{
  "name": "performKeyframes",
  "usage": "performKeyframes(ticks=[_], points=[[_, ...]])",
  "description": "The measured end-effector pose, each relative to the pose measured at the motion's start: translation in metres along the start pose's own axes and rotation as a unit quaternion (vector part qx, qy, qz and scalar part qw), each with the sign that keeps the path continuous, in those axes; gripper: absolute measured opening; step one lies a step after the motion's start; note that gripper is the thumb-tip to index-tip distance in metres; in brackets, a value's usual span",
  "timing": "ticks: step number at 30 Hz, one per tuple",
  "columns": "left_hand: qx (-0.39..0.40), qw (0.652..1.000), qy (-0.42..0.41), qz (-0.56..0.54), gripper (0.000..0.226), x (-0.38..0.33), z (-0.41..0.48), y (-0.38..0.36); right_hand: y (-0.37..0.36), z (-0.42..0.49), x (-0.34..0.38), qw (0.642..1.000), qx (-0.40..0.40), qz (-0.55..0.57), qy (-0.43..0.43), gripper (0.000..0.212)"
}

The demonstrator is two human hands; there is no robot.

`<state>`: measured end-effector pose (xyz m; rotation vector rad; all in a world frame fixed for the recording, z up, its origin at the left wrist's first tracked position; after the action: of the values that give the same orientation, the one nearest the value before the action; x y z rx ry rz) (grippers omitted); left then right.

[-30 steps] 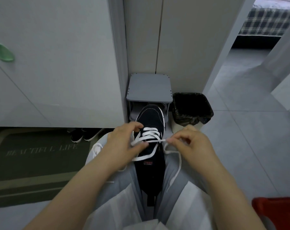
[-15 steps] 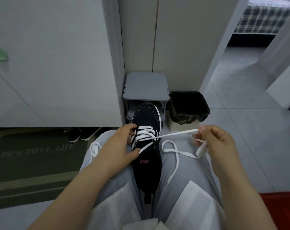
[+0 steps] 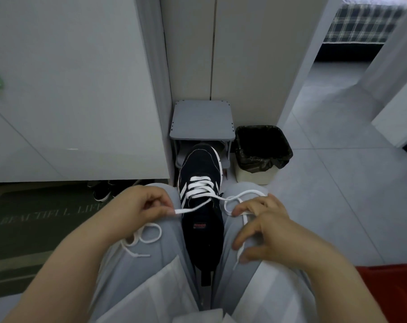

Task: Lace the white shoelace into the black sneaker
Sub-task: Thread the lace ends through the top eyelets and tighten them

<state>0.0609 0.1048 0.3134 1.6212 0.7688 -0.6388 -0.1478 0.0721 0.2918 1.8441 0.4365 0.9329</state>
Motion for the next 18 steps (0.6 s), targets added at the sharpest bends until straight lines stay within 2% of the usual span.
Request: performKeyframes(ticks=[3,5,8,10,12,13,18], points=[[-0.072,0.997,-0.02,-0.023,0.008,-0.002,-0.001,0.018,0.008,0.004,0.003,0.998,-0.055,0.026,0.011,0.015],[-0.123,0.992,-0.023,-0.025,0.008,0.0,0.0,0.026,0.024,0.003,-0.001,0.983,-0.158,0.09,0.0,0.018],[-0.161,0.984,-0.014,0.077,0.005,0.007,0.005,0.025,0.04,0.0,-0.001,0.952,-0.269,0.136,-0.051,0.007],[-0.191,0.972,-0.043,0.13,0.018,0.0,0.005,0.02,0.038,0.004,0.002,0.947,-0.281,0.138,-0.073,0.008],[-0.203,0.969,-0.089,0.11,0.037,-0.014,0.003,0.008,0.031,0.01,0.003,0.944,-0.291,0.136,-0.075,0.01],[-0.199,0.97,-0.104,0.095,0.038,-0.02,0.002,-0.001,0.028,0.012,0.002,0.942,-0.294,0.138,-0.078,0.009],[-0.218,0.965,-0.12,0.086,0.009,-0.028,0.004,-0.038,0.023,0.014,-0.005,0.929,-0.327,0.152,-0.081,0.01]])
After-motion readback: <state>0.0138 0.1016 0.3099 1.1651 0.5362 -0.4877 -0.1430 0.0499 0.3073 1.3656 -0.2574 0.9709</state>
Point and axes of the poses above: each hand's wrist, its own z-axis towards the middle knuckle, its own y-axis out of the back of the hand, x = y × z, the point moved 8 cm from there along z, towards the middle knuckle, and after that the axes turned 5 degrees about -z, right-handed, at the moved point
